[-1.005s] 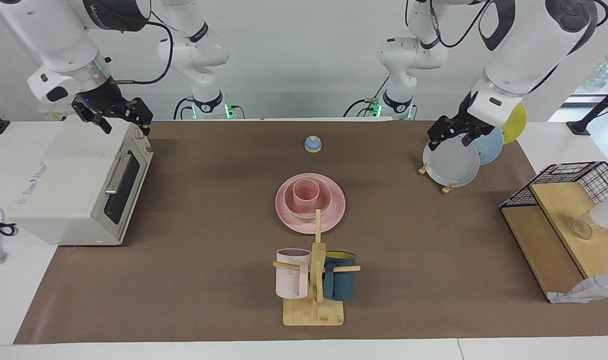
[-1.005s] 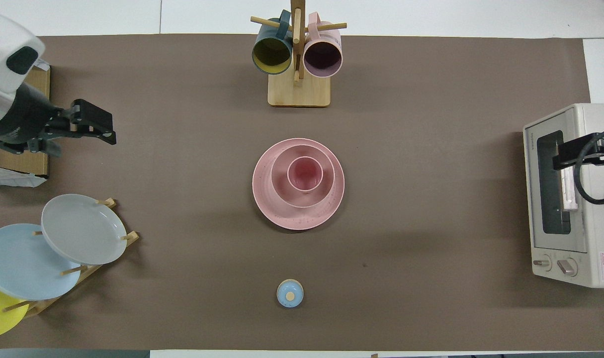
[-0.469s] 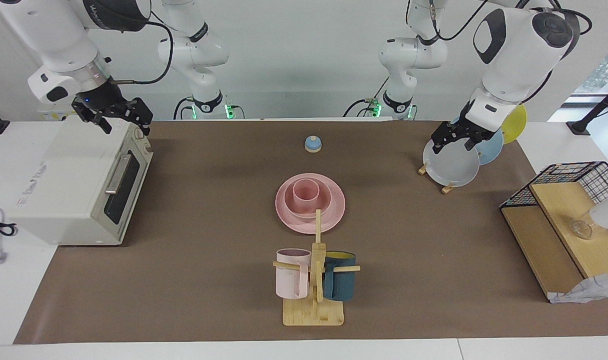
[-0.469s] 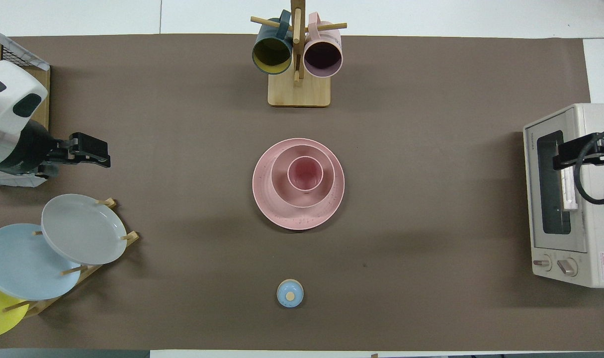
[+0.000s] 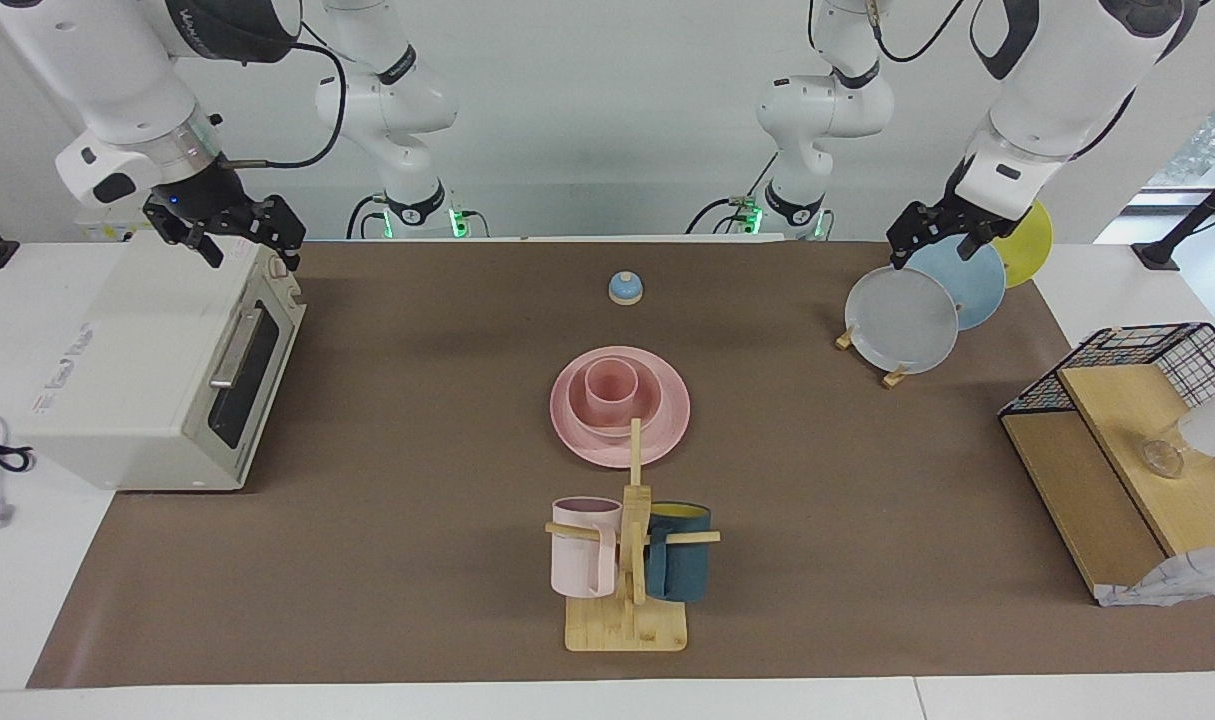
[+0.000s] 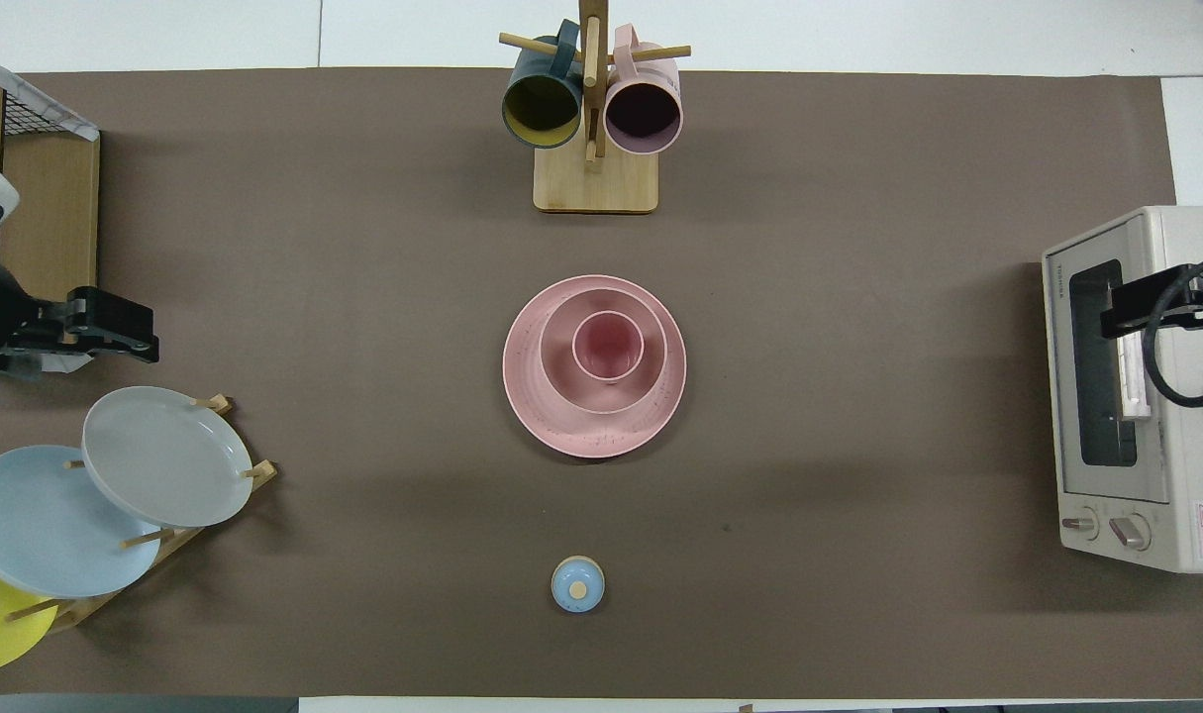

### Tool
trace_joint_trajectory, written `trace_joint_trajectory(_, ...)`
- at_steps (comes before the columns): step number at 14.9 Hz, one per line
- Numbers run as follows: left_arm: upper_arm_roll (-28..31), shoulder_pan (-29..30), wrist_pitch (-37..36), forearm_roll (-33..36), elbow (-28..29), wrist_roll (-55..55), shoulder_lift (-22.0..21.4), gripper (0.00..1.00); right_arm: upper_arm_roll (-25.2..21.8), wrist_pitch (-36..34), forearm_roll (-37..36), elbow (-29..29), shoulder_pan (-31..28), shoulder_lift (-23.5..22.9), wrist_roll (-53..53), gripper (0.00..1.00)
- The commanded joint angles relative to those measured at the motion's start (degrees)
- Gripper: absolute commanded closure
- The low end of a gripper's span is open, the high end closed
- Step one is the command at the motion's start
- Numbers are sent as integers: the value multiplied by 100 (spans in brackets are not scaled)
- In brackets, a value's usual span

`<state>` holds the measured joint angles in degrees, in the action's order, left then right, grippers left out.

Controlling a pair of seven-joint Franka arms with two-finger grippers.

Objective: Organize tableware

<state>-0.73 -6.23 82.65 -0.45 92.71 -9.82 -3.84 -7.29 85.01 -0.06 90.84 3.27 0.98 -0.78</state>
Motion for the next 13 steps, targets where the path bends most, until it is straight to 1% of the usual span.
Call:
trace_joint_trajectory(1, -32, 104, -179, 125, 238, 332, -380, 0, 26, 68, 147, 118, -72, 104, 104, 0)
trace_joint_trajectory(3, -32, 131, 223, 63, 327, 315, -311, 0, 26, 68, 147, 118, -72, 104, 104, 0)
trace_joint_trajectory(4, -32, 113, 312, 37, 344, 306, -249, 0, 26, 68, 147, 118, -72, 104, 104, 0)
trace_joint_trajectory(7, -15, 157, 313, -51, 336, 341, -187, 0, 26, 68, 147, 118, -81, 104, 104, 0)
trace_joint_trajectory(11, -23, 262, 375, -279, 336, 367, -187, 0, 34, 68, 147, 118, -72, 104, 104, 0)
trace_joint_trajectory(13, -23, 271, 375, -280, 353, 480, -213, 0, 26, 68, 147, 118, -72, 104, 104, 0)
